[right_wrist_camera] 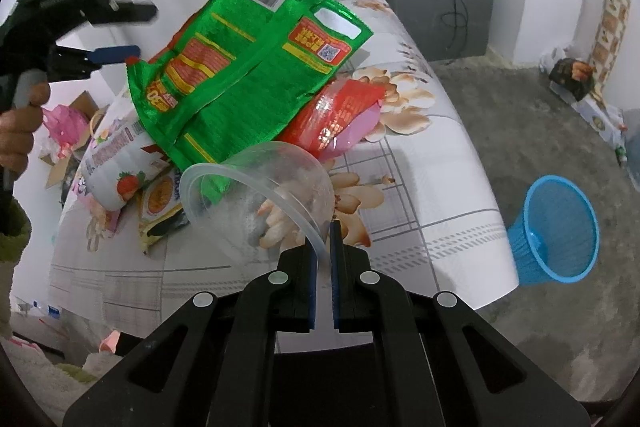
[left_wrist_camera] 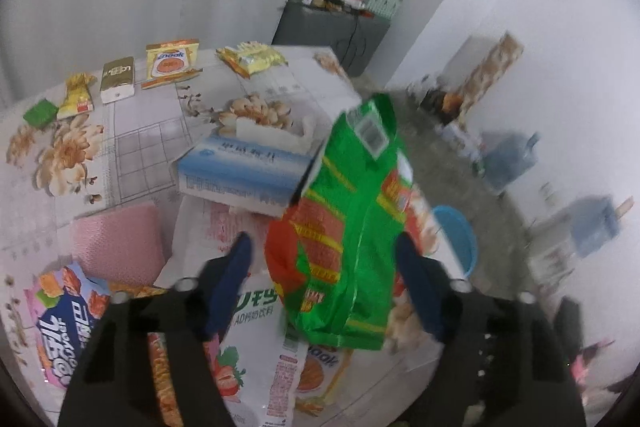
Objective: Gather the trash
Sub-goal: 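Grasp the green foil bag with the left gripper while the right gripper holds the cup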
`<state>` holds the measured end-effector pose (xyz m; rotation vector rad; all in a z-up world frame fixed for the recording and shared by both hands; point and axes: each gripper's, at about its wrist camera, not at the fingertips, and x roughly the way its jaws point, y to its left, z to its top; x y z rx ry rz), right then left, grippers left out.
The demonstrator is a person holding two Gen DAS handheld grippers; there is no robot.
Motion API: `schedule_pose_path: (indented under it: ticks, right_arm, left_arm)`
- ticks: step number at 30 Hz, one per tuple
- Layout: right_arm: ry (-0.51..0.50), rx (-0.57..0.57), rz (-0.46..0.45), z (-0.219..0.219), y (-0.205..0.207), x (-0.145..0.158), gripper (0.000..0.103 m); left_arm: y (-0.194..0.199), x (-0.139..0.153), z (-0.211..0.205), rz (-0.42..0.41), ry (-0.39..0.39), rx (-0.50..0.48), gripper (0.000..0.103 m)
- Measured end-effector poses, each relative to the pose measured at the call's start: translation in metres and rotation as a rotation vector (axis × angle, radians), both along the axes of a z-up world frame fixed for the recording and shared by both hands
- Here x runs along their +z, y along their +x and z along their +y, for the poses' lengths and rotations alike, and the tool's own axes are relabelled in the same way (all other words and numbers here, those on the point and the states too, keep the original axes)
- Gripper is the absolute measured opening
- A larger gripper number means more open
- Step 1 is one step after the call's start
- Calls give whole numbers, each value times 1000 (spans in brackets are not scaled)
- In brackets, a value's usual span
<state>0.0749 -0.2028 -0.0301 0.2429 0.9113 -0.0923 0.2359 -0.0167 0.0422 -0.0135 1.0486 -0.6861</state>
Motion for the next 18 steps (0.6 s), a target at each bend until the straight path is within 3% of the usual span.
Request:
schedule_pose_path:
  ticks: [2,4,5,8,18]
  right_arm:
    - [17,3,-7,-1,-1,-1,4]
    - [32,7,-11,-2,-2,-3,4]
    - [38,8,-13,-1,-3,-2,4]
    - [57,7,-28,-4,-7,-2,4]
    - [109,-2,-99,-19,-18,3,4]
  left_arm:
    - [-3,-6,-3,-20,70,1,46]
    - [-3,-14,-6,-43,128,11,16]
    - [-4,-16,-6,-47,146,11,15]
    - [-9,-14,-3,-64,134,20,0]
    - [-50,43,-21,-212,54,13,0]
